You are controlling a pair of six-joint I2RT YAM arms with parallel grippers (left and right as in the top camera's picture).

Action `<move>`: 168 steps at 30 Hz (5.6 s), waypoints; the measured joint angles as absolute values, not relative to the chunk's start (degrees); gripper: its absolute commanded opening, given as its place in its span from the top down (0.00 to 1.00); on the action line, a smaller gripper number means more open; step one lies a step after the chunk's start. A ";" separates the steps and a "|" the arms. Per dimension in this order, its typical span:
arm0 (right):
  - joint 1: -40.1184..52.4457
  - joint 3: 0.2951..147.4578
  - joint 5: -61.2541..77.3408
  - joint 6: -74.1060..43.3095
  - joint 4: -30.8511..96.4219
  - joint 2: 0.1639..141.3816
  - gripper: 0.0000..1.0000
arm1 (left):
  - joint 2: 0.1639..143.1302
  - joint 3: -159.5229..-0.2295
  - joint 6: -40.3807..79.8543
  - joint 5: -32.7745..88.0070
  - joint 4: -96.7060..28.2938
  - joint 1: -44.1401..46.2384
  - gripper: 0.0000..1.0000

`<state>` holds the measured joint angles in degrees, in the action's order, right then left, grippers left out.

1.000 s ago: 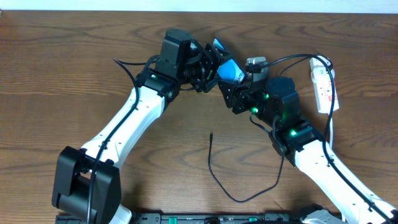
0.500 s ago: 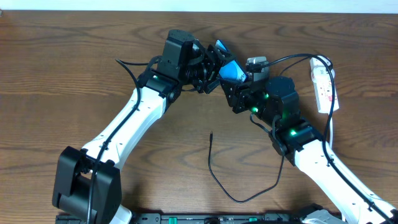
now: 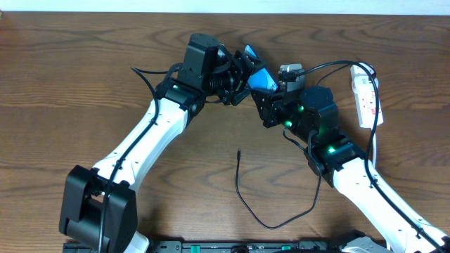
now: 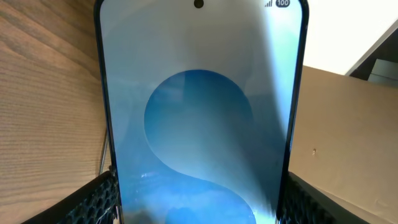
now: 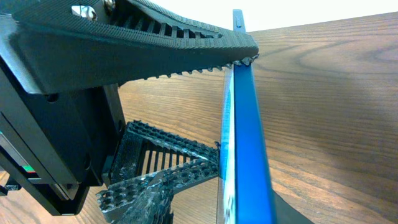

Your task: Plug charger to phone and switch on socket

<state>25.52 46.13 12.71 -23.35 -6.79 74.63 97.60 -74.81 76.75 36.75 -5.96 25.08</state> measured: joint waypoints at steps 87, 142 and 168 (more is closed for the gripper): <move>18.50 46.13 14.87 -37.65 -6.24 74.63 0.99 | 97.49 -74.81 74.13 54.08 -5.52 10.37 0.07; 20.82 46.13 23.59 -91.98 -21.32 74.63 0.99 | 97.49 -74.81 67.72 54.94 -1.04 5.69 0.07; 24.73 46.13 21.06 -103.90 -24.53 74.63 0.99 | 97.49 -74.81 73.17 47.48 4.36 12.99 0.07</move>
<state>24.73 46.13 21.06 -103.90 -24.53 74.63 97.49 -74.81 73.17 47.48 4.36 12.99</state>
